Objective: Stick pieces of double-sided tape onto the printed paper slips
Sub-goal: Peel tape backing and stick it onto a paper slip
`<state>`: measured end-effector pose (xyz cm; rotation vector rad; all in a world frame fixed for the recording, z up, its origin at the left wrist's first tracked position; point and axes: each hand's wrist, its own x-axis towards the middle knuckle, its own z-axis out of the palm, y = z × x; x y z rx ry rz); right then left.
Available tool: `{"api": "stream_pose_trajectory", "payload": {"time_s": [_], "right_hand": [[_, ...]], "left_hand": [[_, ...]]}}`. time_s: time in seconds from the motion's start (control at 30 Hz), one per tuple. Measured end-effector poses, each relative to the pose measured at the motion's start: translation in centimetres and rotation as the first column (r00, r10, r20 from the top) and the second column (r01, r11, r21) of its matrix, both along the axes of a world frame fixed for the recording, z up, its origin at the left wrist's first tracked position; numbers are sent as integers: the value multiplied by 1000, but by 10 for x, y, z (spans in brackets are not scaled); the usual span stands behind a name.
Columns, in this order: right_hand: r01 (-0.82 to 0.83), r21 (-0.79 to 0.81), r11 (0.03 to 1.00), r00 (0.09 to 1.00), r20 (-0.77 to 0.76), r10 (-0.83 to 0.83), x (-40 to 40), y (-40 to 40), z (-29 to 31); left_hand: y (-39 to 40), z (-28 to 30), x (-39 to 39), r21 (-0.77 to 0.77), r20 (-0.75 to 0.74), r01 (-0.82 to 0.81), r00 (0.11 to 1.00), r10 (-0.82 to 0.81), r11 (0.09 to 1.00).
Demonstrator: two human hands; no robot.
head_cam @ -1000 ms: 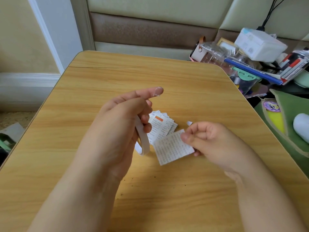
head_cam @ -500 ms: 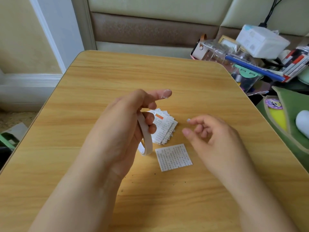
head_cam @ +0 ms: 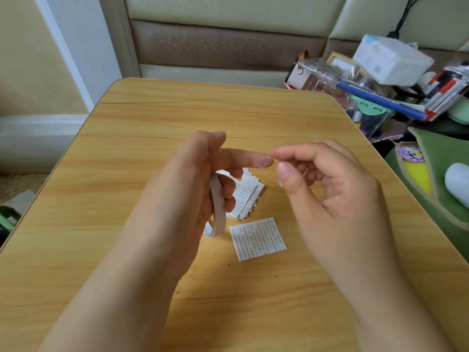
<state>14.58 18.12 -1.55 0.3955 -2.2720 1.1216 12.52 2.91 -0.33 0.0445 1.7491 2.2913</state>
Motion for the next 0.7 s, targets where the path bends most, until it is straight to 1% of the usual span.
{"api": "stream_pose_trajectory", "payload": {"time_s": [0.1, 0.23, 0.37, 0.47, 0.6, 0.7], "right_hand": [[7, 1, 1000, 1000, -3, -7, 0, -1, 0], [12, 17, 1000, 1000, -23, -11, 0, -2, 2], [23, 32, 999, 1000, -12, -22, 0, -2, 1], [13, -19, 1000, 999, 53, -12, 0, -3, 0], [-33, -170, 985, 979, 194, 67, 0, -1, -1], [-32, -162, 986, 975, 213, 66, -1, 1, -3]], "left_hand": [[-1, -2, -2, -24, 0, 21, 1000, -21, 999], [0, -2, -1, -130, -11, 9, 1000, -10, 991], [0, -1, 0, -175, -27, 6, 1000, -11, 985], [1, 0, -1, -204, -27, 18, 999, -24, 979], [3, 1, 1, -244, -52, 5, 999, -18, 970], [4, 0, 2, -275, -67, -1, 998, -18, 961]]}}
